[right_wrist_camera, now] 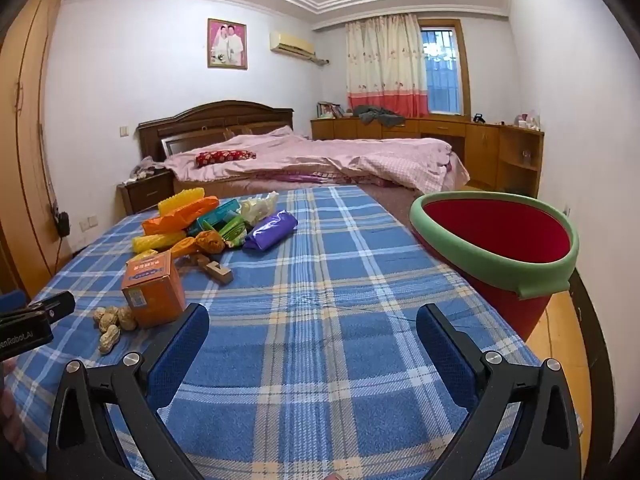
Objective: Collect trash
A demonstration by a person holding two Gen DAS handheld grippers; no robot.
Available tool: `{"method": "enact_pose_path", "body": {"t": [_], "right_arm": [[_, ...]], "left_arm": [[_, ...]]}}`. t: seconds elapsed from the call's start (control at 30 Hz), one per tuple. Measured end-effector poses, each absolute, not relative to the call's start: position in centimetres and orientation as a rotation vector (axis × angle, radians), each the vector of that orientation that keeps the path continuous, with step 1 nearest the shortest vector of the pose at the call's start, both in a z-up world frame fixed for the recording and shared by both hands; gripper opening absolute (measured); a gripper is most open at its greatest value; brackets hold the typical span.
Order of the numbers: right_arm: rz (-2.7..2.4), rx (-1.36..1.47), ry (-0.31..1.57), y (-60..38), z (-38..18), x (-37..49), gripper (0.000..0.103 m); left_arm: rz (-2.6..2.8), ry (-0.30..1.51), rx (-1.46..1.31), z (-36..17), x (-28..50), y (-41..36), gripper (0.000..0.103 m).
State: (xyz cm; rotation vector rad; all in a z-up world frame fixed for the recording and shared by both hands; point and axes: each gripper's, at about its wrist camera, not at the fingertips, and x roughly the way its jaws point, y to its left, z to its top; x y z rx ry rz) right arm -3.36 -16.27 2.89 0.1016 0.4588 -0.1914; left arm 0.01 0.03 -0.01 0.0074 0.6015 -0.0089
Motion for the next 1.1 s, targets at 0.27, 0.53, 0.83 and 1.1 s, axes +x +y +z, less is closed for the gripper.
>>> {"method": "enact_pose_path", "body": {"t": [0.27, 0.53, 0.83, 1.1], "right_arm": [[-0.190, 0.098, 0.457, -16.25, 2.83, -3.34, 0.103], [-0.191, 0.095, 0.452, -16.18, 2.93, -3.49, 0.103], [-0.186, 0.095, 0.442, -16.15, 2.92, -3.70, 0.103], [-0.186, 0.096, 0.441, -16.16, 2.92, -3.68, 0.103]], "left_arm": [[-0.006, 0.599, 0.008, 0.01, 0.02, 0.00, 0.099], [0.000, 0.585, 0.008, 0.29, -0.30, -0.35, 0.099], [-0.004, 0.574, 0.006, 0.52, -0.60, 0.01, 0.099], [-0.006, 0.571, 0.006, 0.47, -0.67, -0.01, 0.099]]}}
